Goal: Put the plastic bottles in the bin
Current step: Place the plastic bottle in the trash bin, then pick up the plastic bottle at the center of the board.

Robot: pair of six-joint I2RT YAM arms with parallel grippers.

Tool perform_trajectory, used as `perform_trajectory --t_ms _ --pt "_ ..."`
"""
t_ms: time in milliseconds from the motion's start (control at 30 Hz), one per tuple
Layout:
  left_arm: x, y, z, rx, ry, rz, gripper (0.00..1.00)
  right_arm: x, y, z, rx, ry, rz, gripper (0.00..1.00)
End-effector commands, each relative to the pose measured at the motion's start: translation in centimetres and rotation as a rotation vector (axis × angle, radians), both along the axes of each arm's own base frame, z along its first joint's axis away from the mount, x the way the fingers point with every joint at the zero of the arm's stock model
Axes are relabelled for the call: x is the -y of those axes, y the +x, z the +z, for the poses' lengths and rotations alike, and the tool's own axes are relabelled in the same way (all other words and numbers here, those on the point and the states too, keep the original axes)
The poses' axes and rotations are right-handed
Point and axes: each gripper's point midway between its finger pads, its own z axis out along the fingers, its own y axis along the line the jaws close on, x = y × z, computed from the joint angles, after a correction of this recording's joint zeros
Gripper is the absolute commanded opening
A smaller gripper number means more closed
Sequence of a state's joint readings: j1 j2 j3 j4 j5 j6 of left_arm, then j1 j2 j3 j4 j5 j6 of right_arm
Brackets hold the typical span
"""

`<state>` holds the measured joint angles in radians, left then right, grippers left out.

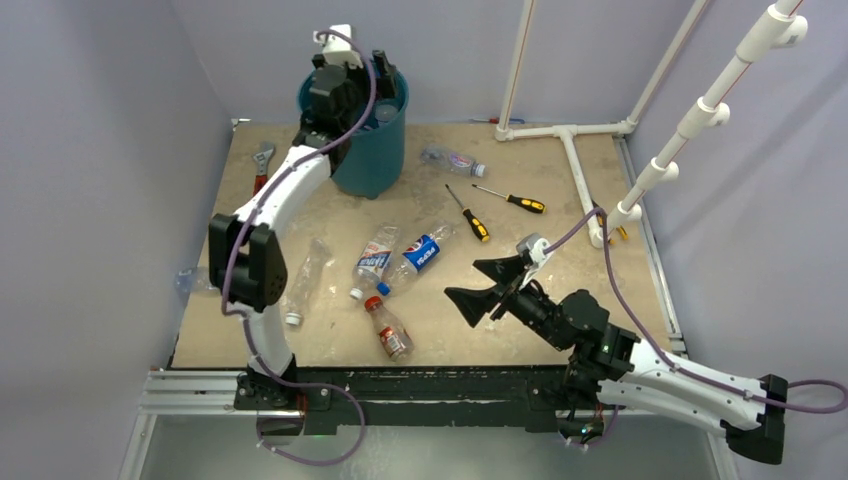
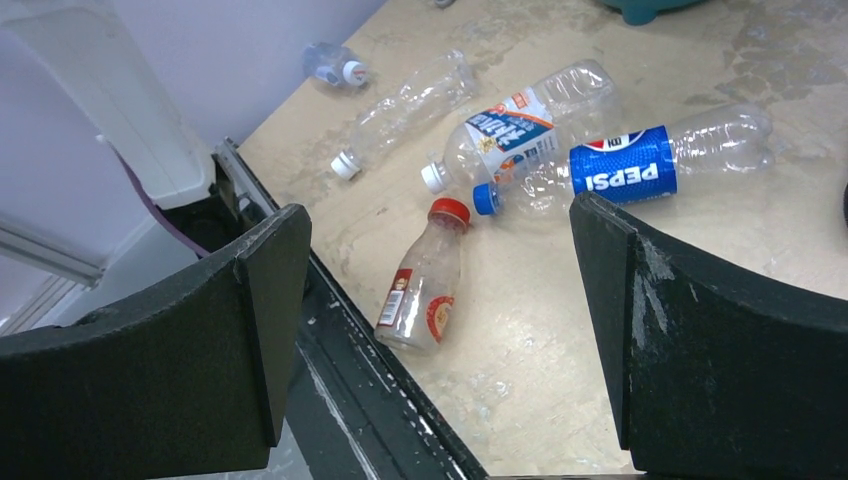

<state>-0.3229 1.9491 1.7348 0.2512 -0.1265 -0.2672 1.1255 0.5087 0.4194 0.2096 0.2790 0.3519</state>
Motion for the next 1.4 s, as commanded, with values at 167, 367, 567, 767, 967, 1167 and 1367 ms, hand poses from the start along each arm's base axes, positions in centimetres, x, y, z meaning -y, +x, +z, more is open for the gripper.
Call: perform_trajectory --t_ms 167,367,567,767,967,1167,1367 --pt "-6.3 -15.0 16.7 0.205 -0.26 0.076 0.99 0.0 1.9 1.6 -0.08 0.114 -0.11 0.99" --pt "-8.6 -23.4 8.3 -0.005 -0.352 0.092 0.99 -0.6 5.0 0.1 -0.182 0.08 -0.28 0.99" --pt "-8.6 -28.4 -1.0 -0.259 -0.359 0.067 0.99 -1.8 8.9 -1.8 -0.29 0.066 -0.351 0.98" --pt "-8.5 -31.0 -7.2 -0.403 -0.352 0.059 0.99 -0.4 11.9 -6.3 -0.423 0.112 -0.354 0.94" --pt "-7.5 -32.1 -12.4 -0.531 -0.357 0.027 0.99 -0.5 11.9 -9.9 -0.496 0.097 -0.336 0.92" --pt "-6.7 -32.7 -14.9 -0.577 -0.395 -0.006 0.99 0.9 14.5 -9.8 -0.471 0.105 -0.461 0.93" --pt "-6.2 -33.0 -15.5 -0.589 -0.419 -0.03 0.99 3.8 19.9 -9.7 -0.546 0.344 -0.701 0.93"
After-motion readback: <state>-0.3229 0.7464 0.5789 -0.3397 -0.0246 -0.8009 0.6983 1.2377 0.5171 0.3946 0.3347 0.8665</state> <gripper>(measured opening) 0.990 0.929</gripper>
